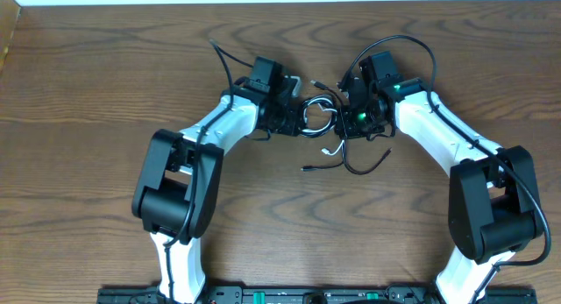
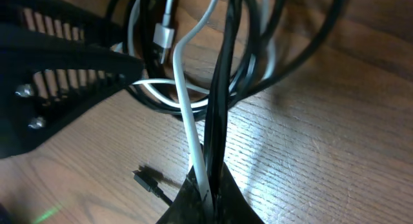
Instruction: Untangle cables
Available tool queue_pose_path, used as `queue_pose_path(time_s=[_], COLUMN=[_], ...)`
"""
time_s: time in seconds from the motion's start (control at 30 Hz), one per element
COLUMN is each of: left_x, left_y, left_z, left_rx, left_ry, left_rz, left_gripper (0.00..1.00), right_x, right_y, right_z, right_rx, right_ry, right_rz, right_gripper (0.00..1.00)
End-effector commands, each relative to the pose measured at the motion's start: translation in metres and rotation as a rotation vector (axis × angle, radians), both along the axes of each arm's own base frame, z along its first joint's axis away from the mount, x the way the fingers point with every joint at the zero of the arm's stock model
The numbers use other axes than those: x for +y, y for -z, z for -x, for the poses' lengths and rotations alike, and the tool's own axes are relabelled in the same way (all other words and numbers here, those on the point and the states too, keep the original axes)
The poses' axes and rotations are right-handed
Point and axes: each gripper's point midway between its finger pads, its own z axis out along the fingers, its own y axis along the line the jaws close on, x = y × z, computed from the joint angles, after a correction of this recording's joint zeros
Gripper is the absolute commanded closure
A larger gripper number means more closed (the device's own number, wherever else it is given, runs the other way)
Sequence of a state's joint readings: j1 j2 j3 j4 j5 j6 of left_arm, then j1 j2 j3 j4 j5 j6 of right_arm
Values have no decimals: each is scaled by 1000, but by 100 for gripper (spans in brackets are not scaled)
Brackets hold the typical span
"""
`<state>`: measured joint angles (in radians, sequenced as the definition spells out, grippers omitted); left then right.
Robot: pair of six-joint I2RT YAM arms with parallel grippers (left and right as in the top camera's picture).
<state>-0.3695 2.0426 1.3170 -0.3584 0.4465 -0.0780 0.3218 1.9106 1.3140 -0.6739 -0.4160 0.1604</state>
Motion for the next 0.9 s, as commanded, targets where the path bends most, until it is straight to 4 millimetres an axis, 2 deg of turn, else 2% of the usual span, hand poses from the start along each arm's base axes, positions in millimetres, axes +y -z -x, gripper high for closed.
queue_pose_path(time_s=[0.0, 0.03, 0.1, 0.27, 0.33, 0.47, 0.5, 0.7, 0.87], left_x=[-9, -9, -8, -8, -1, 18, 27, 38, 39], left_y=[4, 8, 14, 42, 55, 66, 67, 66, 44], left_z=[2, 2, 4, 14, 14, 13, 16, 29, 33], left_rx=[0, -7, -4, 28, 39, 52, 61, 107, 147], left_ry=[9, 6, 2, -11, -60, -153, -172, -170, -161], left_rz=[7, -20, -56, -150, -208, -304, -348, -402, -418], left_gripper=[52, 60, 65, 66, 67, 78, 81, 81, 66], right_x=[1, 1, 1, 0, 0, -2, -8, -31, -31], right_y=[-8, -7, -7, -6, -6, -5, -1, 8, 8], right_z=[-2, -1, 1, 2, 2, 5, 7, 4, 4], right_rx=[-1, 6, 11, 17, 18, 32, 38, 21, 21], right_ry=[9, 9, 9, 9, 9, 11, 21, 58, 58], right_rz=[-24, -22, -20, -18, -18, -7, 31, 169, 169], right_gripper=[99, 99, 99, 99, 98, 96, 96, 95, 95])
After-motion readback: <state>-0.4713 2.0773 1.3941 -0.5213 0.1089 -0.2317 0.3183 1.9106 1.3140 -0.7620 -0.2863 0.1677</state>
